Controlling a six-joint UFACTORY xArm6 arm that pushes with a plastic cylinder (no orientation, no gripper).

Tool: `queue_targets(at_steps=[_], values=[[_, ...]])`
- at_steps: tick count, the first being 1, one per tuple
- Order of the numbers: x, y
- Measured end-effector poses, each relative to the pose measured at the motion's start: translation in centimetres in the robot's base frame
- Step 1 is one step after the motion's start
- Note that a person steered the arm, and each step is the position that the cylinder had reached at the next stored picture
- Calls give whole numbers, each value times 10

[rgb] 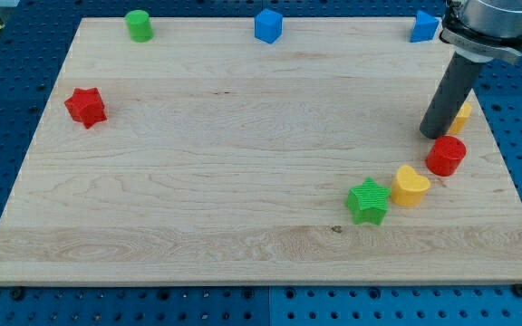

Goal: Move the red circle diagonally to the green star

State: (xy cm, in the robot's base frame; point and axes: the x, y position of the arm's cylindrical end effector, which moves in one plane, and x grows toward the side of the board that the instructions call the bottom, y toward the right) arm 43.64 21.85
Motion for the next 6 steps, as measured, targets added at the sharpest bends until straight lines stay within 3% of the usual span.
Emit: queue_targets(at_steps=[3, 4, 6], values=[[37, 59], [37, 54], [51, -22]])
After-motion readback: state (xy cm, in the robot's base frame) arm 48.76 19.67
